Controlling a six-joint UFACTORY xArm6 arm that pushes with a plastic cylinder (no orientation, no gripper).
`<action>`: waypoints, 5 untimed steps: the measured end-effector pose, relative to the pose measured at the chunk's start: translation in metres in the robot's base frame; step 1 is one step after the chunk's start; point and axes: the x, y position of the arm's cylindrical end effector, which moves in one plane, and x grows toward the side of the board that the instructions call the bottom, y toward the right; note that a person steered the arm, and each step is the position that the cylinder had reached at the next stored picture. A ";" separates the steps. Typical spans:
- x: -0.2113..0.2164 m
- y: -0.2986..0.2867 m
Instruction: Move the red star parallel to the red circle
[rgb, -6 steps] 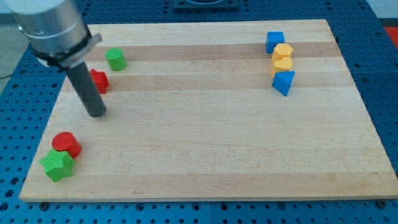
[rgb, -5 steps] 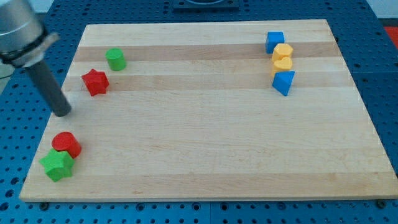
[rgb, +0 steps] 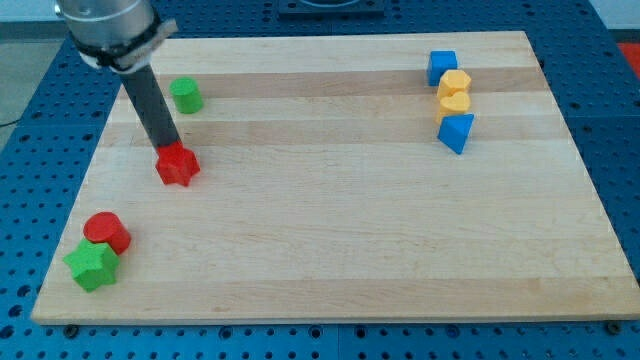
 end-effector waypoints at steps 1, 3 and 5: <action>0.021 0.015; -0.015 0.035; 0.032 0.039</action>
